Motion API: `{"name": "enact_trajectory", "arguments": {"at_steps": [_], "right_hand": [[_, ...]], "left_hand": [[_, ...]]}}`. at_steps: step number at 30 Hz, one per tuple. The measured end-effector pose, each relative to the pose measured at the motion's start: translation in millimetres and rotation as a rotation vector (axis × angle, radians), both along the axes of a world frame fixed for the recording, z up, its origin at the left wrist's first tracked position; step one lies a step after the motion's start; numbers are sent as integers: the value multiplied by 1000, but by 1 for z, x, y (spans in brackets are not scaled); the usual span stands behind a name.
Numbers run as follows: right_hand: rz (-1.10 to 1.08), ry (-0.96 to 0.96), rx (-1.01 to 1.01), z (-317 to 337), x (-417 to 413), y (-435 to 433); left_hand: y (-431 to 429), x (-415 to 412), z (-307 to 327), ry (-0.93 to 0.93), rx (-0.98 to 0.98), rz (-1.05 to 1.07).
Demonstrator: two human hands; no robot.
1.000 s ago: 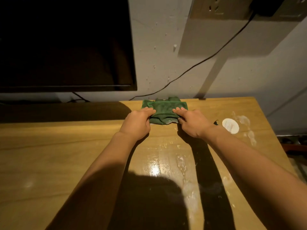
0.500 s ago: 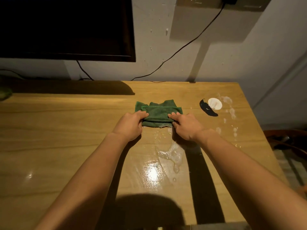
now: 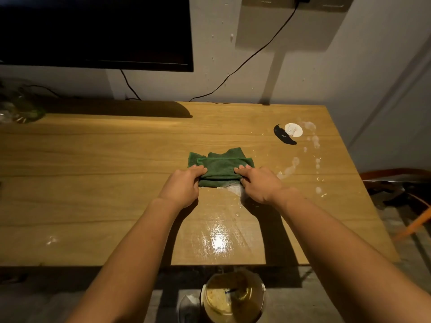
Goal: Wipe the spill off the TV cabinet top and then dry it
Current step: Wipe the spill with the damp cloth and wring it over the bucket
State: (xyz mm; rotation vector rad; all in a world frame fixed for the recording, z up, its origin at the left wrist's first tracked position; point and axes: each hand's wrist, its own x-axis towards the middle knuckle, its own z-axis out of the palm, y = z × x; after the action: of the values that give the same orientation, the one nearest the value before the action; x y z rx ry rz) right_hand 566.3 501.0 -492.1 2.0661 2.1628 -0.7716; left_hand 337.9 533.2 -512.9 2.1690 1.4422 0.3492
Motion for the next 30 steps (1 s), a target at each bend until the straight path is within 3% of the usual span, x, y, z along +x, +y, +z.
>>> {"name": "enact_trajectory", "arguments": {"at_steps": [30], "right_hand": [[44, 70, 33, -8, -5, -161]], "left_hand": [[-164, -8, 1, -36, -60, 52]]}}
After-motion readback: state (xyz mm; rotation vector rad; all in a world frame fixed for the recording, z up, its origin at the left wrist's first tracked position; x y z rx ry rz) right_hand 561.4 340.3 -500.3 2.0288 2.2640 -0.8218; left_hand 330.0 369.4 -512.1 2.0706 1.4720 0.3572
